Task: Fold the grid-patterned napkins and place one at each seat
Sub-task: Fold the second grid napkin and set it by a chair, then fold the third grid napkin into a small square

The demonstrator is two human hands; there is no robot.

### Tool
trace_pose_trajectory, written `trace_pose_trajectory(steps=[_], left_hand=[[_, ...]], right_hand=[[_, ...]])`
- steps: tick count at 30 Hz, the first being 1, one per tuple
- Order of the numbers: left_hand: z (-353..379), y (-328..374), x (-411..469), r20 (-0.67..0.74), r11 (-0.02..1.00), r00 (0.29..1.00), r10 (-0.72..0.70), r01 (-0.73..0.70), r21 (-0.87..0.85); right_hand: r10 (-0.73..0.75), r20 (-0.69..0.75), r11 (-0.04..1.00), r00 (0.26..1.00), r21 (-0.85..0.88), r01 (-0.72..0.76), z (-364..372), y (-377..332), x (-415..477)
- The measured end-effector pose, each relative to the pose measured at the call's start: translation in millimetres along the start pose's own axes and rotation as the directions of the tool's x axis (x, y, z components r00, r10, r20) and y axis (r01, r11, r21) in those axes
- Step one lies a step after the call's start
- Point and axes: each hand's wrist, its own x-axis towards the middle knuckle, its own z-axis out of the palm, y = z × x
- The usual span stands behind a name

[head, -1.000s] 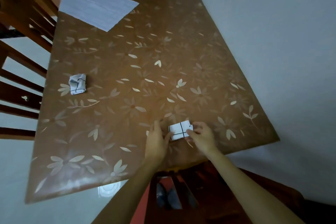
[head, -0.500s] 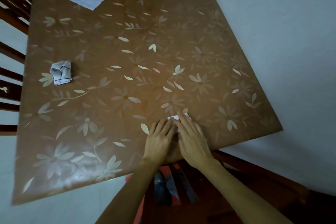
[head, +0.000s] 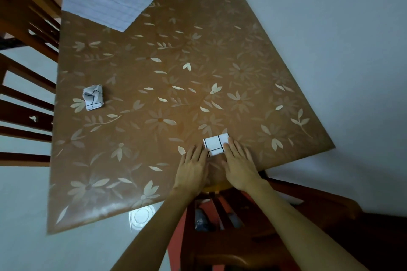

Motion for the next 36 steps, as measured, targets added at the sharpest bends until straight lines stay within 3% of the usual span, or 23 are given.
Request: trace_pose_trajectory(steps=[7, 15, 24, 36], left_hand=[[-50.6, 4.9, -25.5, -0.036, 0.993, 0.998, -0.044, 0.04, -0.108], [-83.4, 28.8, -80.5, -0.02, 0.985, 0.99, -0.14, 0.137, -0.103], [-116.4, 40.0, -196.5, -0.027, 0.961, 0.973, -0.231, 0.223, -0.162], [-140.5, -29.2, -303.1, -0.032, 0.908, 0.932, -0.362, 0.344, -0.241]], right_hand=[[-0.03, -0.125, 0.97, 0.992, 0.236, 0.059, -31.9, -3.3, -52.1], [-0.083, -0.098, 0.968, 0.992, 0.228, 0.104, -41.0, -24.1, -118.1], [-0.186, -0.217, 0.917, 0.958, 0.313, 0.249, -37.8, -63.4, -206.0], [-0.299, -0.211, 0.901, 0.931, 0.26, 0.348, -28.2, -162.5, -244.7]])
